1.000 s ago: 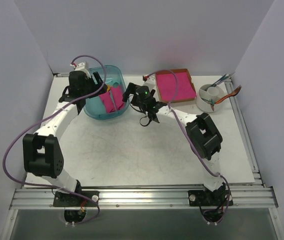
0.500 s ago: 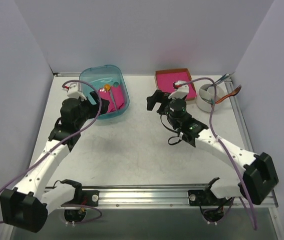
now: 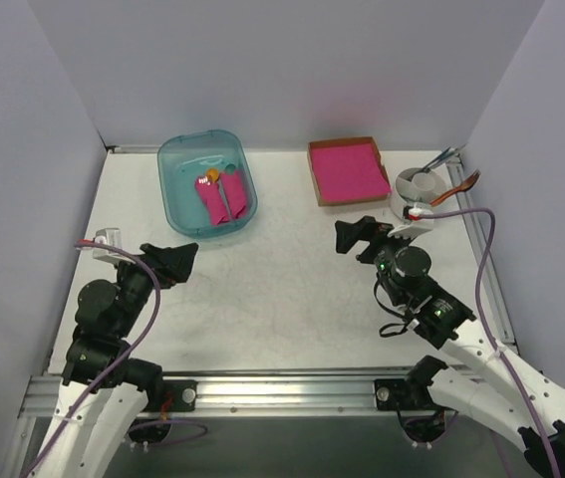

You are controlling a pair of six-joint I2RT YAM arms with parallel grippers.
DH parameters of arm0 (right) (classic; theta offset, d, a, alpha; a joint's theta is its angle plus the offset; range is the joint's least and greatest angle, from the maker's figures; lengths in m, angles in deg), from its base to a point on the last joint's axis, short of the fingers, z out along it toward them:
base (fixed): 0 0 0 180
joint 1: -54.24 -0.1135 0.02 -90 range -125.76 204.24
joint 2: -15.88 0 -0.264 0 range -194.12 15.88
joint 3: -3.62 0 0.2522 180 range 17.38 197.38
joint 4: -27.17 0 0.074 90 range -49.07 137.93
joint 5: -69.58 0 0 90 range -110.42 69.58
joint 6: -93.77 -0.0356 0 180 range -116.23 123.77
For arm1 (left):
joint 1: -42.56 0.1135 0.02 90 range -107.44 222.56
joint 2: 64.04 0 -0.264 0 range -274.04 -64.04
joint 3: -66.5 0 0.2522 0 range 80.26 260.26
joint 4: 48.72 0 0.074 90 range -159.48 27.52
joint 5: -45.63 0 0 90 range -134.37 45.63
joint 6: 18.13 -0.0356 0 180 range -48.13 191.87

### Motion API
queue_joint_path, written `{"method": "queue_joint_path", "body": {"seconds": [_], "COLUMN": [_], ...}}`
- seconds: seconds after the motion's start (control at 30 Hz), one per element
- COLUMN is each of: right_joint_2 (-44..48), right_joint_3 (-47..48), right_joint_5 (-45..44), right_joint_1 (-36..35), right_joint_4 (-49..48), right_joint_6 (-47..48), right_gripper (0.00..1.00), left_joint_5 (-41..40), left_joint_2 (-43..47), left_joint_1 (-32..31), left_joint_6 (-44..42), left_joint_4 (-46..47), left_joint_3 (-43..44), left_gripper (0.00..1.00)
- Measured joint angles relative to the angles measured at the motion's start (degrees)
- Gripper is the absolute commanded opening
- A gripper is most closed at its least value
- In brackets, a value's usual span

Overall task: Place the utensils on the paper napkin and roll it up
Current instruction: Reset both arms

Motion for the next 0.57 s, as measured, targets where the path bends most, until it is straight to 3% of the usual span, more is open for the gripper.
{"method": "queue_joint_path", "body": {"seconds": [0.13, 0.57], "right_joint_2": [3.3, 10.4], "right_joint_3": [-1.8, -5.7], "right_joint_5": [-0.4, -0.4], "right_joint_1": [0.0, 0.0], "right_joint_4": [2.3, 7.3], "right_joint_6": [-0.9, -2.8], "right_gripper": [1.00, 1.00], "left_joint_5": [0.7, 4.4], "left_joint_2": [8.3, 12.4], "left_joint_1": [0.0, 0.0], "left_joint_6": [0.7, 0.7], "left_joint_4": [-1.0, -3.6], "left_joint_3": [-4.8, -8.2], "left_gripper": [0.94, 0.94]}}
